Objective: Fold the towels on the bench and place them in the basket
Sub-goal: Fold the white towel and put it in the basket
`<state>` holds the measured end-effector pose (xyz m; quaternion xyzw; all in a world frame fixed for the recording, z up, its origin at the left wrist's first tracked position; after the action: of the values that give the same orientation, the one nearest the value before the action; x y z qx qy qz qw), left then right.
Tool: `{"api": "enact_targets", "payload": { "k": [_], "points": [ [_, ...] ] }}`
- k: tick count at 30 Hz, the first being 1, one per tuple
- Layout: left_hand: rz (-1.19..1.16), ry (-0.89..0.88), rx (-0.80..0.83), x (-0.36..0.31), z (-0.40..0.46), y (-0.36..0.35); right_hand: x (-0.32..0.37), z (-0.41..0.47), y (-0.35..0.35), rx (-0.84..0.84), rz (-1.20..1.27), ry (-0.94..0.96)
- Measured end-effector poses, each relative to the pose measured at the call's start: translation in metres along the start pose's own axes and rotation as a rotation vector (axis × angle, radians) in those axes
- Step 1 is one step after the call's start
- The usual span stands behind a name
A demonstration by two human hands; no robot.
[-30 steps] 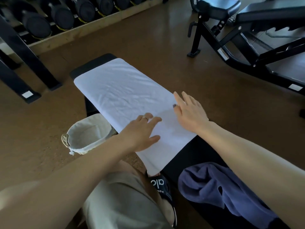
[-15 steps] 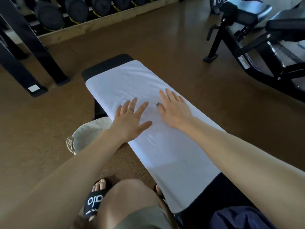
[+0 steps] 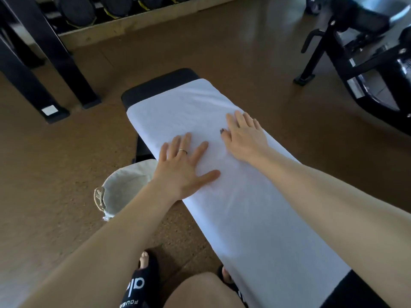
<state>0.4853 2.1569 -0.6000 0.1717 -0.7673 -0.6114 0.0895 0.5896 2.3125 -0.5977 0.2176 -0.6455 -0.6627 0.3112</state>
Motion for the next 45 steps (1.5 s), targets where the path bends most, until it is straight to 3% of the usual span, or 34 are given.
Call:
{"api": "enact_targets", "payload": {
  "k": [3,5,12,17,20,26,32,43,45],
  "points": [
    [-0.042,0.027,-0.101,0.013,0.016,0.014,0.009,0.021,0.013,-0.086,0.024,0.025],
    [-0.032,0.062,-0.180,0.021,0.034,0.027,0.015,0.043,0.007,-0.020,0.062,0.056],
    [-0.006,0.098,-0.033,0.044,0.103,0.027,0.013,0.099,-0.005,0.017,0.123,-0.043],
    [-0.018,0.097,-0.085,0.046,0.105,0.023,0.009,0.132,-0.011,0.131,0.236,-0.107],
    [-0.040,0.080,-0.115,0.051,0.111,0.033,0.009,0.147,0.002,0.007,0.255,-0.112],
    [0.050,-0.118,-0.199,0.021,0.153,0.059,0.011,0.153,-0.002,0.096,0.464,-0.093],
    [0.053,-0.284,-0.174,-0.018,0.185,0.057,-0.020,0.177,-0.010,0.216,0.999,-0.437],
    [0.150,-0.290,-0.138,-0.013,0.199,0.050,-0.046,0.207,-0.024,0.101,1.097,-0.575],
    [0.134,-0.296,-0.100,-0.015,0.201,0.048,-0.040,0.207,-0.026,0.163,1.017,-0.541]
  ]
}}
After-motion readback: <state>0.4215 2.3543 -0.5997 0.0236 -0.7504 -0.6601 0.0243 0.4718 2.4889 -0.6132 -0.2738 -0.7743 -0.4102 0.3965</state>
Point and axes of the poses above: each hand's wrist, its own z-axis towards the middle knuckle, its own y-axis out of the back of the hand, x = y × z, the point moved 8 cm from there along z, towards the middle knuckle, and after that the axes turned 7 degrees about y, right-handed, at the moved point
